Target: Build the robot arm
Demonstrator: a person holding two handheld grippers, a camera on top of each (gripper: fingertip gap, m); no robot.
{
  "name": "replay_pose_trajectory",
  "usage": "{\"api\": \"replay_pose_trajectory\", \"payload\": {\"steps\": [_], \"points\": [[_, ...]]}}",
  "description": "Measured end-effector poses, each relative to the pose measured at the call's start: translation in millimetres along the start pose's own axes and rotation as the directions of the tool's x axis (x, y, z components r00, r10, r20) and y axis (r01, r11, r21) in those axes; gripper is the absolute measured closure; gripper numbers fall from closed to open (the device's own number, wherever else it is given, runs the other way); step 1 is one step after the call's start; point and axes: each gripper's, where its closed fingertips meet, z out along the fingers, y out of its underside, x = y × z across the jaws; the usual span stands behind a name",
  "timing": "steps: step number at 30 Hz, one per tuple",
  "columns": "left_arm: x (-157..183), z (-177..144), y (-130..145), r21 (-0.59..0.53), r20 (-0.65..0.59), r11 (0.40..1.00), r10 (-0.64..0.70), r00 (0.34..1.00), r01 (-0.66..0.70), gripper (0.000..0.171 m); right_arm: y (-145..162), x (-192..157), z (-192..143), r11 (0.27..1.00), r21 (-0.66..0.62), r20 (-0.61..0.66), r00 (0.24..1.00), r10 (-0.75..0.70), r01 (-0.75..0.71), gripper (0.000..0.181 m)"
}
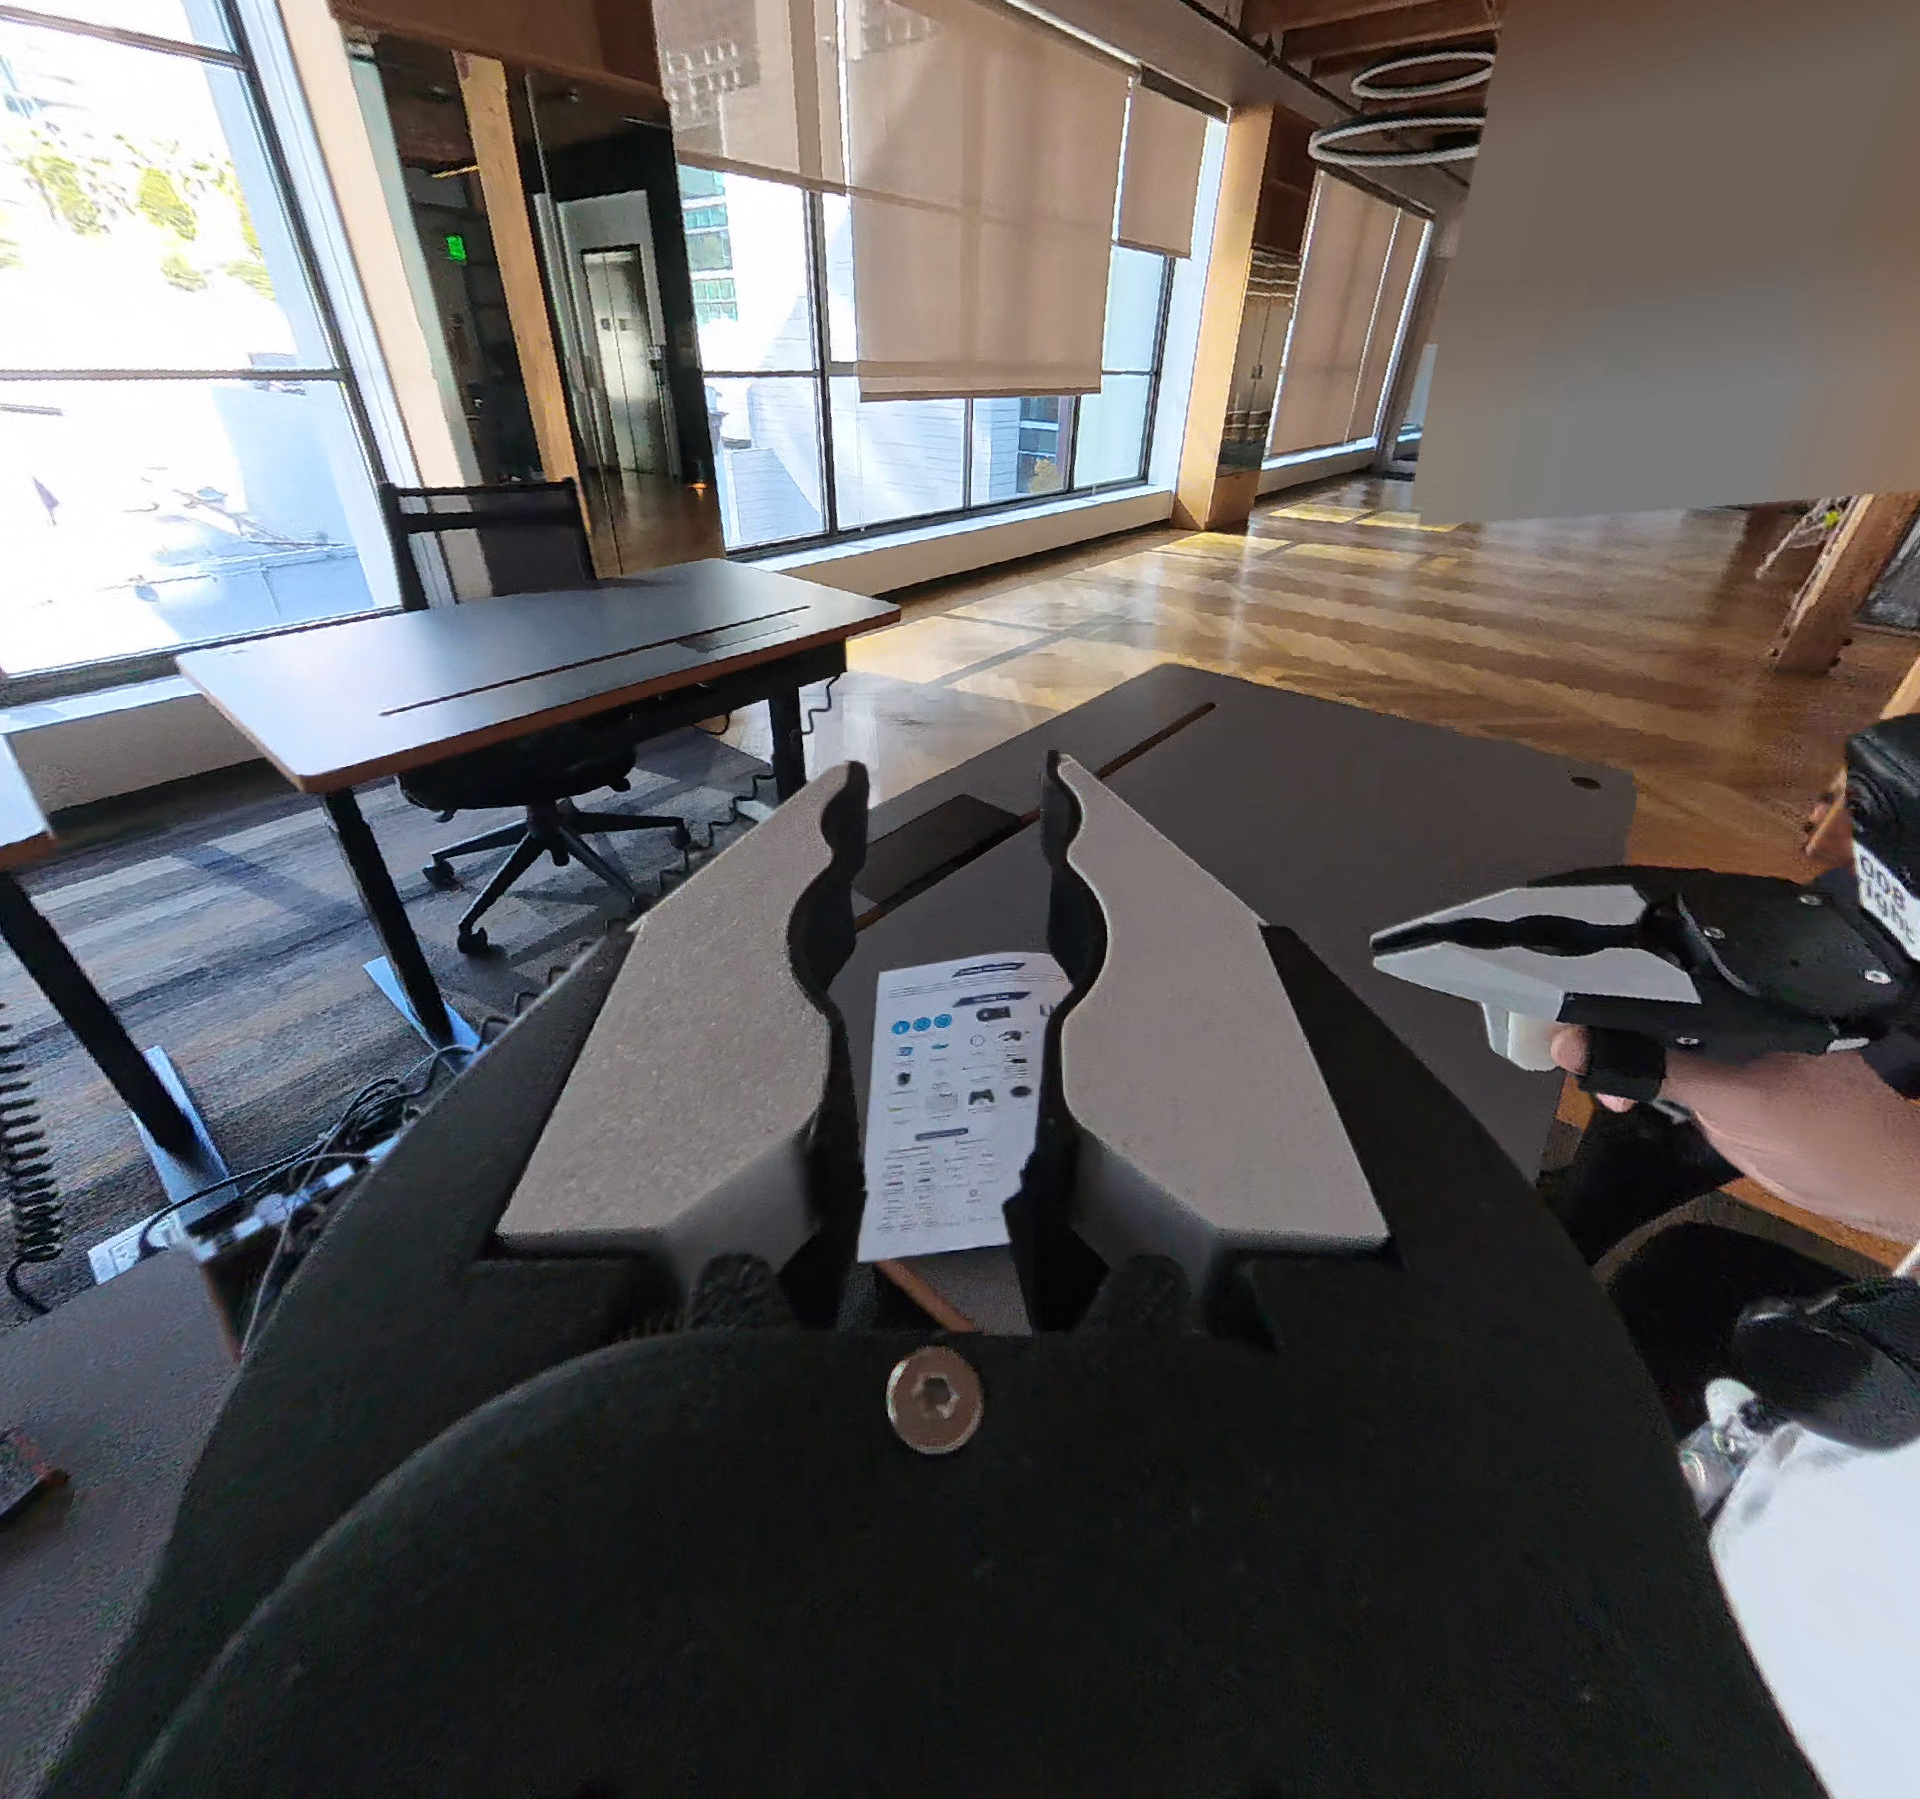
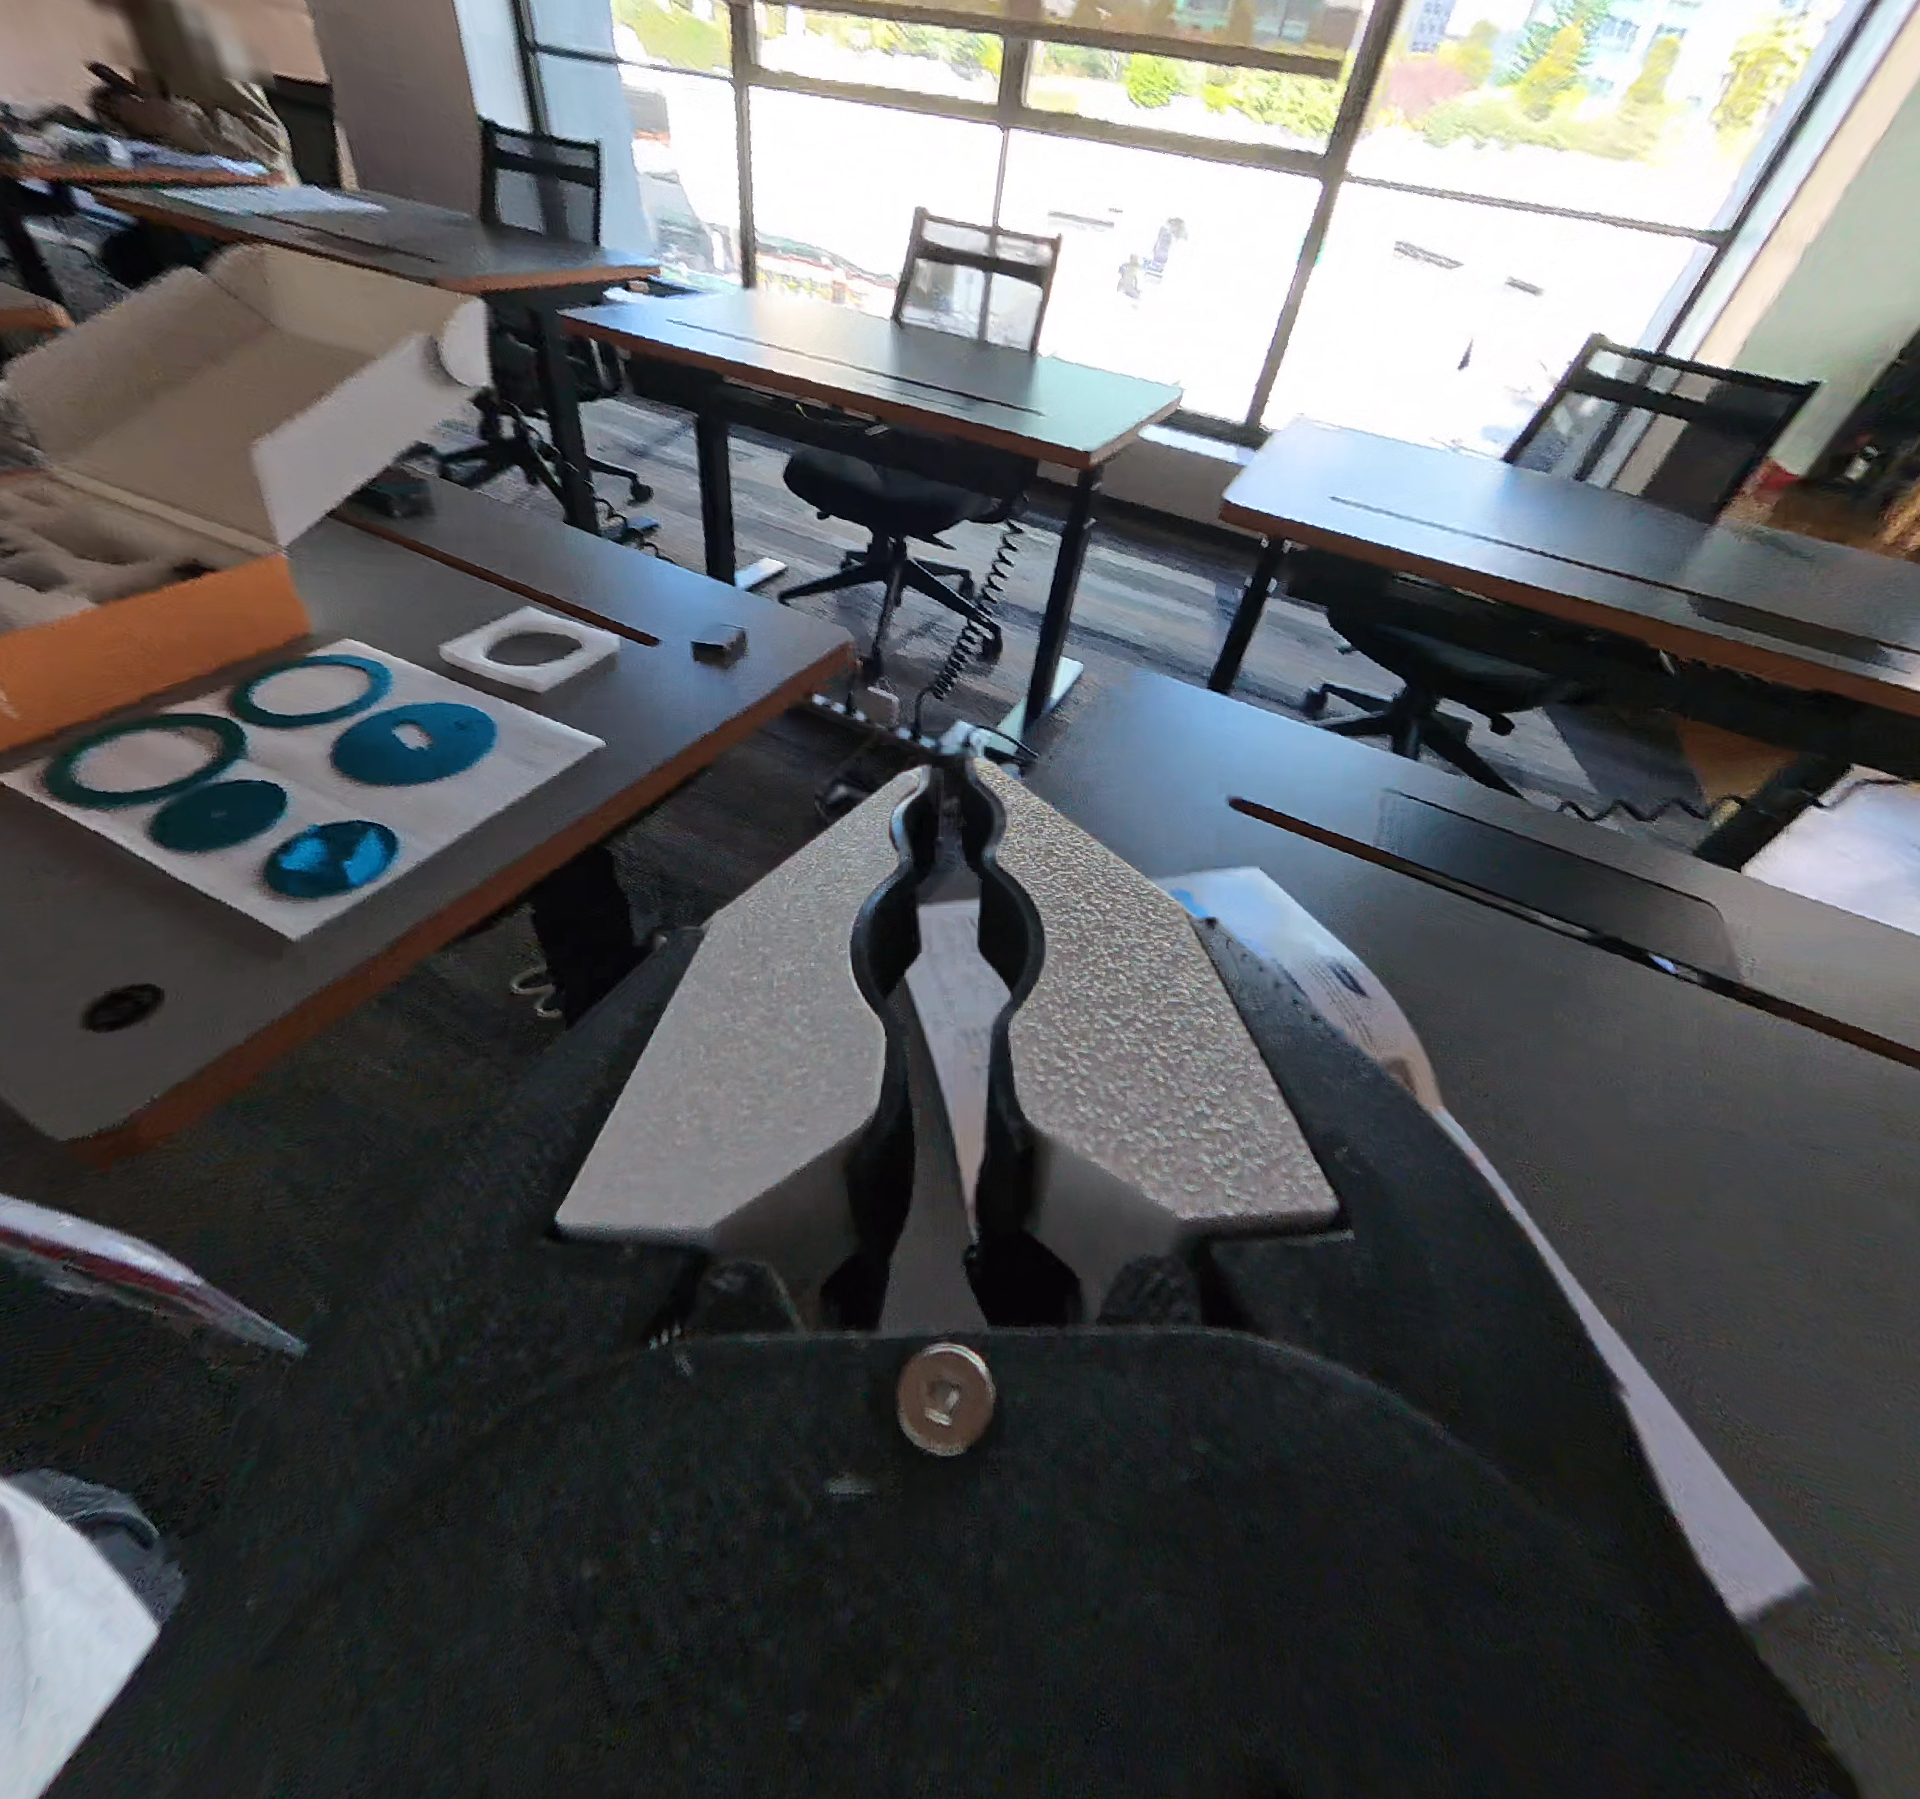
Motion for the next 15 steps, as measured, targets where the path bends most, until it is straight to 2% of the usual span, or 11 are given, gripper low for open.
{"api": "replay_pose_trajectory", "payload": {"steps": [4,7,10,12,15], "points": [[30,67,19,-0.078,-0.043,0.996,0.036,0.998,-0.039,0.144,42,60,-17,0.995,-0.096,-0.056,0.998,-0.003,-0.002,0.166],[44,98,26,-0.114,-0.048,0.99,0.078,0.996,-0.083,0.149,65,86,-25,0.993,-0.122,-0.069,0.998,-0.005,-0.003,0.159],[50,115,29,-0.136,-0.044,0.986,0.091,0.995,-0.097,0.151,83,92,-20,0.986,-0.141,-0.015,0.996,0.082,-0.084,0.155],[50,117,29,-0.15,-0.031,0.984,0.09,0.996,-0.093,0.151,93,89,-11,0.973,-0.174,0.032,0.987,0.156,-0.149,0.159],[42,108,24,-0.156,0.027,0.984,0.093,0.995,-0.088,0.151,88,86,5,0.97,-0.156,0.084,0.976,0.203,-0.188,0.165]]}}
